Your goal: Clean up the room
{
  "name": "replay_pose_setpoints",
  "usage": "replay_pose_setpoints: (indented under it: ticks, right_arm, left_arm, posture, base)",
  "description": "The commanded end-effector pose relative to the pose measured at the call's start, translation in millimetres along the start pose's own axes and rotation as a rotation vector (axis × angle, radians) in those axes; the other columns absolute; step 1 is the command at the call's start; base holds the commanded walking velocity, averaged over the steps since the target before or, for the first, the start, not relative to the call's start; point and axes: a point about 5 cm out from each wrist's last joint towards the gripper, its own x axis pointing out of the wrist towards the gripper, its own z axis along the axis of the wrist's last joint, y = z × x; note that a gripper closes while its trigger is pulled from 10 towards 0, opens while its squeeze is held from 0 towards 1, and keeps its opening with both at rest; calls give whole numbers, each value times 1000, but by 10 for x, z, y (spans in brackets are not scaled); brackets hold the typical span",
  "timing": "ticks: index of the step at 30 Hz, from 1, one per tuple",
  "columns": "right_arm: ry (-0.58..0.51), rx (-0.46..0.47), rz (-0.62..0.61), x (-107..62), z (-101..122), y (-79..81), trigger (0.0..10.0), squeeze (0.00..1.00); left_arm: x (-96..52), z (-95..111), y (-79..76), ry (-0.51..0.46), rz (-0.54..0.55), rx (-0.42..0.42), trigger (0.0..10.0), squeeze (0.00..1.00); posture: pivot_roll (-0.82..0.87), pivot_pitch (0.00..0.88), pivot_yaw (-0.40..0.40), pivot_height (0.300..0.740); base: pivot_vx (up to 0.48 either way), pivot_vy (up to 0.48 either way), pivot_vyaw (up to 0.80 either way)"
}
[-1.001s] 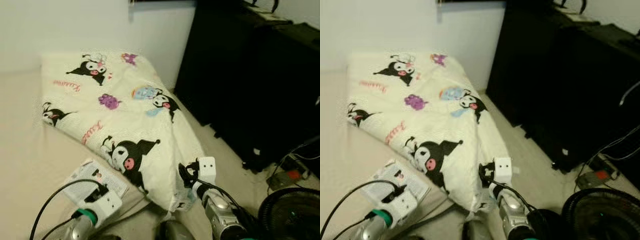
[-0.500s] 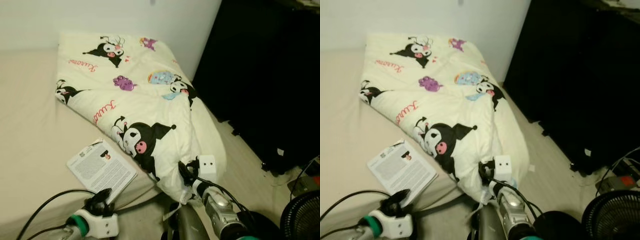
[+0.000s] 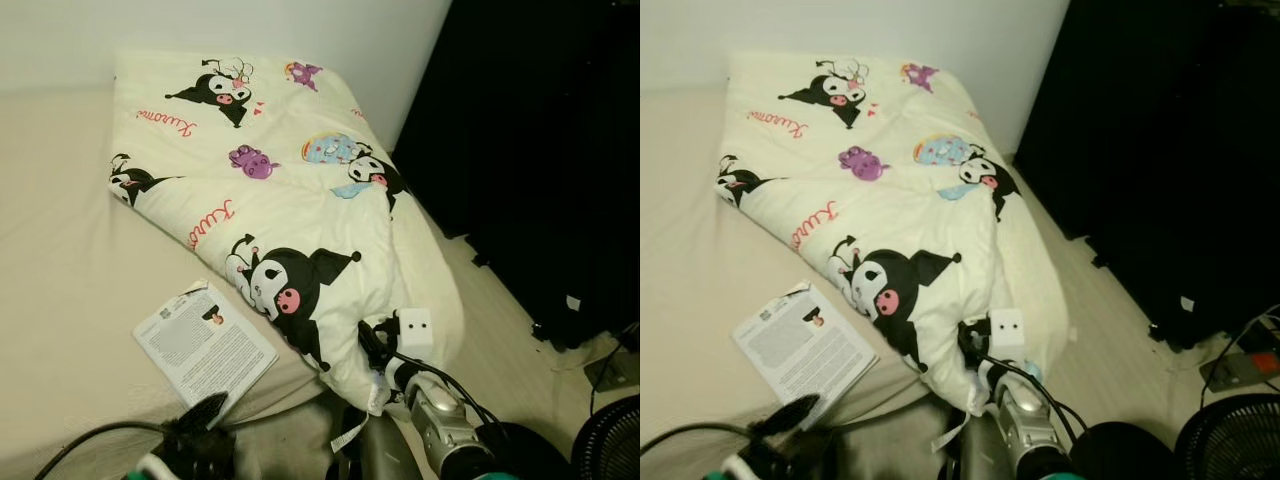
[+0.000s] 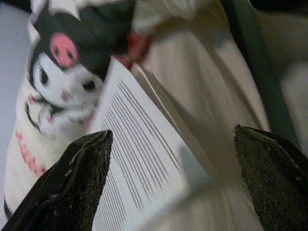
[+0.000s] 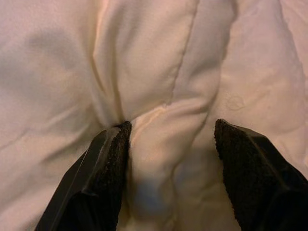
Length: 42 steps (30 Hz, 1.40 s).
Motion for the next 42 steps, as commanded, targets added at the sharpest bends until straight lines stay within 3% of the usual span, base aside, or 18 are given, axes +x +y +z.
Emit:
replay_pose_setpoints:
  ticks: [1, 2, 3, 6, 7, 11, 16, 18, 19, 26, 31, 33, 36, 37, 38, 39, 42]
  right_arm:
    - [24, 9, -18, -44, -76, -35, 10000, 0]
    - [24, 9, -18, -44, -76, -35, 10000, 0]
    - [27, 6, -19, -38, -73, -32, 10000, 0]
    - [28, 6, -19, -35, -71, -30, 10000, 0]
    - [28, 6, -18, -22, -57, -23, 10000, 0]
    - [29, 7, -17, -13, -49, -16, 10000, 0]
    - [30, -12, 9, 10, -15, 2, 10000, 0]
    - [30, -12, 9, 10, -15, 2, 10000, 0]
    - [25, -18, 5, 15, 14, -36, 10000, 0]
    - [27, -46, 10, 0, 35, -101, 10000, 0]
    - [28, -48, 11, -1, 34, -104, 10000, 0]
    - [21, -52, 8, 6, 64, -123, 10000, 0]
    - [20, -56, 13, 9, 74, -123, 10000, 0]
    - [21, -59, 17, 10, 76, -123, 10000, 0]
    - [22, -60, 19, 10, 77, -125, 10000, 0]
    - [23, -62, 20, 11, 80, -128, 10000, 0]
    - [23, -63, 21, 15, 87, -130, 10000, 0]
  left_arm:
    - [-34, 4, -11, -1, -2, 22, 10000, 769]
    - [-34, 4, -11, -1, -2, 22, 10000, 769]
    - [-160, -32, -15, 21, 11, 77, 10000, 0]
    - [-209, -49, -10, 33, 22, 105, 10000, 0]
    - [-264, -164, 12, 88, 51, 164, 10000, 0]
    - [-253, -260, 25, 121, 64, 202, 10000, 0]
    - [-41, -377, 0, 128, 46, 258, 10000, 0]
    - [-41, -377, 0, 128, 46, 258, 10000, 0]
    - [45, -387, -35, 115, 26, 283, 10000, 0]
    - [239, -381, -102, 85, -6, 318, 10000, 0]
    - [256, -391, -115, 82, -8, 322, 10000, 0]
    - [225, -529, -65, 125, 22, 398, 10000, 0]
    - [221, -586, -36, 141, 30, 429, 10000, 0]
    - [224, -611, -18, 149, 36, 440, 5961, 0]
    - [228, -627, -10, 152, 41, 447, 5961, 0]
    - [239, -643, 15, 152, 48, 446, 0, 0]
    - [253, -646, 42, 146, 60, 437, 0, 0]
  posture:
    - [87, 63, -26, 587]
    - [87, 63, -26, 587]
    - [92, 66, -23, 587]
    - [92, 66, -23, 587]
    - [106, 72, -29, 587]
    - [110, 74, -34, 587]
    - [93, 86, -59, 587]
    - [93, 86, -59, 587]
    - [80, 96, -73, 587]
    - [63, 106, -91, 587]
    - [63, 106, -91, 587]
    - [39, 114, -101, 587]
    - [40, 114, -107, 587]
    - [43, 112, -112, 587]
    - [43, 112, -112, 587]
    - [47, 110, -114, 587]
    - [51, 106, -112, 587]
  base:
    - [0, 0, 0]
    - [0, 0, 0]
    - [0, 0, 0]
    - [0, 0, 0]
    - [0, 0, 0]
    - [0, 0, 0]
    - [0, 0, 0]
    - [0, 0, 0]
    - [0, 0, 0]
    - [0, 0, 0]
    - [0, 0, 0]
    - [0, 0, 0]
    - [0, 0, 0]
    - [0, 0, 0]
    - [0, 0, 0]
    - [0, 0, 0]
    - [0, 0, 0]
